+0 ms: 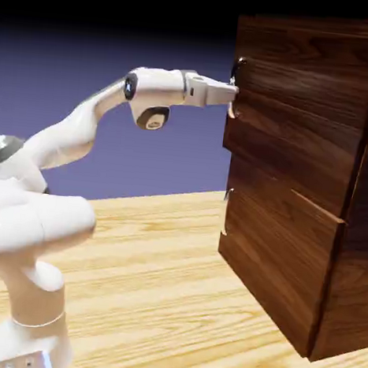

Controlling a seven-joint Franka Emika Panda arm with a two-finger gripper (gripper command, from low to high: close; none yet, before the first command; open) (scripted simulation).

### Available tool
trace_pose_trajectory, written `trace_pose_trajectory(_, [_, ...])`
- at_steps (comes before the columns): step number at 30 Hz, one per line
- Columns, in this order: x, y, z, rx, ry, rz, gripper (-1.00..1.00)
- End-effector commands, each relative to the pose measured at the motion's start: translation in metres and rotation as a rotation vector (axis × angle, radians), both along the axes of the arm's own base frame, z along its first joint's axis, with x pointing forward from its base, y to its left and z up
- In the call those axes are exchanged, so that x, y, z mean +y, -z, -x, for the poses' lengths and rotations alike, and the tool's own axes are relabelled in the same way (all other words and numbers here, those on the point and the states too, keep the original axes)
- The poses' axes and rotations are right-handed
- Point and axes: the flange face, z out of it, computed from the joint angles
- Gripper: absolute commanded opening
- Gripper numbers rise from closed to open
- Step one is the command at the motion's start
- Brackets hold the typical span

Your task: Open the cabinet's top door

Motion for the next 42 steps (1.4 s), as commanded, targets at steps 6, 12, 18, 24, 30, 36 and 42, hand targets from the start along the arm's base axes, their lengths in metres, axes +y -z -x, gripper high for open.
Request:
trace_pose_trajectory(6, [-0.036,0.0,0.06,0.0,-0.152,0.0,-1.0])
trace_pose_trajectory(12, [-0.086,0.0,0.119,0.0,-0.324,0.0,-1.0])
trace_pose_trajectory(18, [-0.133,0.0,0.159,0.0,-0.462,0.0,-1.0])
trace_pose_trajectory(24, [-0.169,0.0,0.184,0.0,-0.558,-0.001,-1.0])
trace_pose_trajectory(30, [-0.202,0.0,0.202,0.0,-0.642,0.0,-1.0])
trace_pose_trajectory(36, [-0.243,0.0,0.22,0.0,-0.742,0.0,-1.0])
trace_pose_trajectory(42, [-0.294,0.0,0.236,0.0,-0.859,0.0,-1.0])
